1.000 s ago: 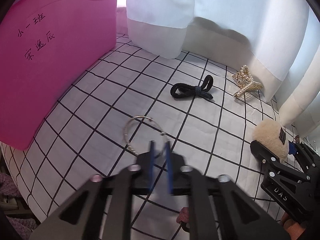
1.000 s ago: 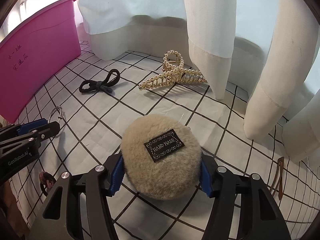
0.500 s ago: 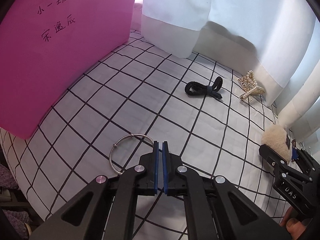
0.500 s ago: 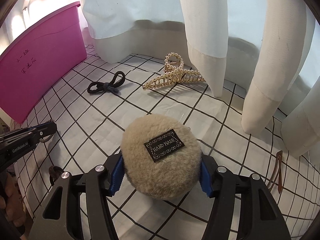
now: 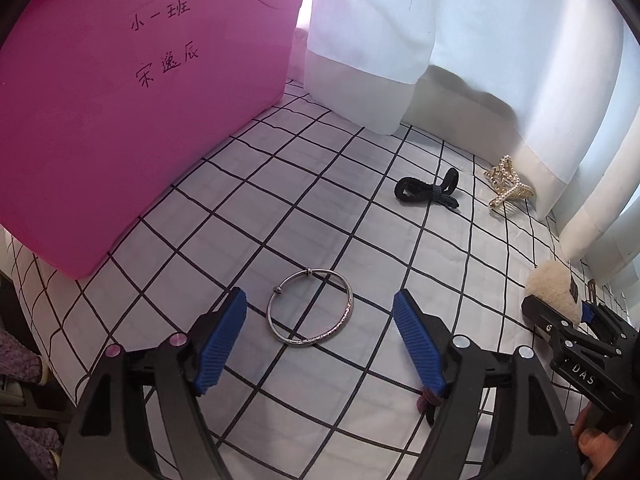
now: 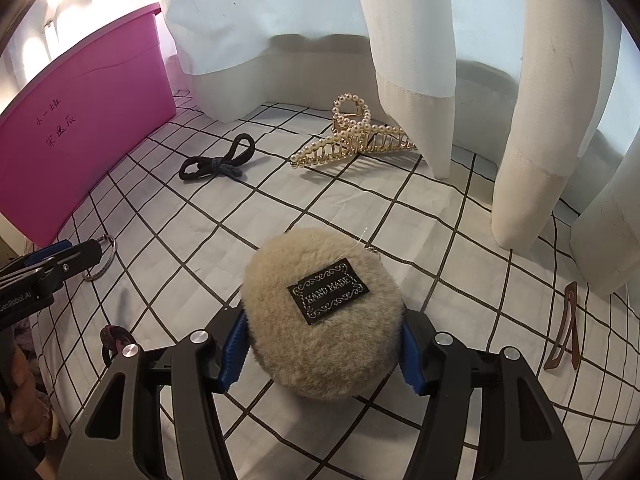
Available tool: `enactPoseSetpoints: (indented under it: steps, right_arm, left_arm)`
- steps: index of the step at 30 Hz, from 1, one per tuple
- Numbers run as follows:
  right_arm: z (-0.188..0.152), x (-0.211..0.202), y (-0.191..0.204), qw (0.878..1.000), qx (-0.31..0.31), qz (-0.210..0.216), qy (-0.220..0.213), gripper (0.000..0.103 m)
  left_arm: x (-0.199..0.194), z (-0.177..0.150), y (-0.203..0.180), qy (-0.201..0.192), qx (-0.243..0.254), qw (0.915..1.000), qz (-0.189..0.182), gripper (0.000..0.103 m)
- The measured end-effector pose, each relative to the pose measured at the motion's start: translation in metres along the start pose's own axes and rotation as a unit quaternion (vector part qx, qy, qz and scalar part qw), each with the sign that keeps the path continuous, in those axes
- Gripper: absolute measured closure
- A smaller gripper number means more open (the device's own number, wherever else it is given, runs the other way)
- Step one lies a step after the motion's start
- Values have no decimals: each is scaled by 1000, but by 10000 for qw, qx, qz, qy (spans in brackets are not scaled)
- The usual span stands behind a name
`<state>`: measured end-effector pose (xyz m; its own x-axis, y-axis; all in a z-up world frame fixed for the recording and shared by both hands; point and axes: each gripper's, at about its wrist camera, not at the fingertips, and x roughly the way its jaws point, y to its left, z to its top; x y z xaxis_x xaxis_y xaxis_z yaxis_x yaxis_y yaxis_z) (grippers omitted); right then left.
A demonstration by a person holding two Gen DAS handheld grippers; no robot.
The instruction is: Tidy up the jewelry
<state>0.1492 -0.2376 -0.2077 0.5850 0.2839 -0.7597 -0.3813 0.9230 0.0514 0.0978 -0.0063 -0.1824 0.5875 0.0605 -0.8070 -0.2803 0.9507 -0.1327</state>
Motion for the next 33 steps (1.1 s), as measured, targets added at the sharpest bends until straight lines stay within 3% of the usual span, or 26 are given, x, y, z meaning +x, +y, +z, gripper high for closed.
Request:
enactPoseSetpoints:
  steps: [5, 7, 10, 24, 26, 31, 33]
  right_arm:
    - [1, -2, -1, 10000, 70, 48, -40, 43]
    - [-1, -3, -1, 9999, 85, 55, -50, 43]
    - [-3, -3, -1, 9999, 112, 70, -67, 43]
    - [-4, -5, -4, 9997, 174, 151, -128, 43]
    - [-5, -5, -4, 9997, 161, 157, -133, 43]
    - [-5, -5, -5, 9996, 177, 186, -147, 43]
    - [-5, -5, -5, 9996, 174, 196, -144, 43]
  left_arm:
    - [14, -3, 6, 209, 71, 9997, 102, 17]
    - [16, -5, 3, 177, 241, 9994, 172, 7]
    - [21, -9, -5, 216, 578, 9972, 411, 5]
    - [26, -4, -7, 160, 712, 9968, 337, 7]
    - [24, -4, -10, 159, 769, 9965, 275, 12]
    - [15, -9, -26, 59, 1093, 9940, 34, 51]
    - [14, -10, -32, 33, 1180, 9930, 37, 58]
